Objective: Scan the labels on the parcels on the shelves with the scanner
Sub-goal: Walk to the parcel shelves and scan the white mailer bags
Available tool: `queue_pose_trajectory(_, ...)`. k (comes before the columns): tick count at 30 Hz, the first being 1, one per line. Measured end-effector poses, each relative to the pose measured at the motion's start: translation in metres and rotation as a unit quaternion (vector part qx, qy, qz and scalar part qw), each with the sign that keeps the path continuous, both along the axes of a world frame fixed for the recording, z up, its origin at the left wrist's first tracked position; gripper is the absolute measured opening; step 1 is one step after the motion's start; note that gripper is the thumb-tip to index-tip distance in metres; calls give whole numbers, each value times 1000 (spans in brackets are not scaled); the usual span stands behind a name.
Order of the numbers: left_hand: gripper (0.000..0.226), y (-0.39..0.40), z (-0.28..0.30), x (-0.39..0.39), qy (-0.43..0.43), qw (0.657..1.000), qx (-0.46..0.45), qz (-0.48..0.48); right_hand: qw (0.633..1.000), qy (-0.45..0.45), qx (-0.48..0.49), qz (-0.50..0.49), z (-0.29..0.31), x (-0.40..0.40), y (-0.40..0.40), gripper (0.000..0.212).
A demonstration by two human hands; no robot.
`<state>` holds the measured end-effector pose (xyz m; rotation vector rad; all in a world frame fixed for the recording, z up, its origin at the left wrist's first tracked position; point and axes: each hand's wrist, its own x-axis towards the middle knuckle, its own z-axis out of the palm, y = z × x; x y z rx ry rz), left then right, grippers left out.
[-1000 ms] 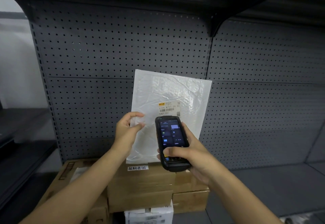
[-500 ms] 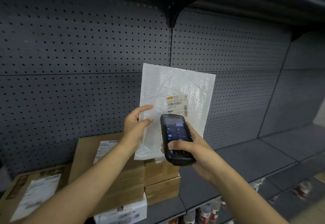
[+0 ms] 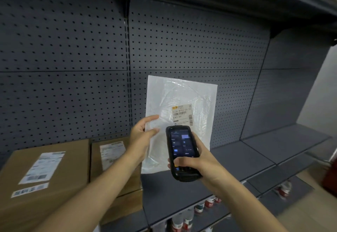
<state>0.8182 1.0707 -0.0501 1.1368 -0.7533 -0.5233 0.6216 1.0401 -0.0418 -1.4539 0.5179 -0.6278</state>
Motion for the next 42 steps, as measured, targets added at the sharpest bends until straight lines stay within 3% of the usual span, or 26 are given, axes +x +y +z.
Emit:
queue_pose_trajectory(16,43,-103,-128,1,55,983,169,39,994,52,90,-46,-63,11,-90,80)
queue_pose_trajectory(26,39,-137,-177,14,136,965,212,80,986,57,145,-60,-92,33,-123,79)
queue_pose_trajectory(34,43,-152,-210,23,131,948,282,68,982,90,159,-40,-104,36,-153,78)
queue_pose_trajectory(42,53,-160,-234,29,70,924,376,26,982,109,153,-5,-110,38,-175,79)
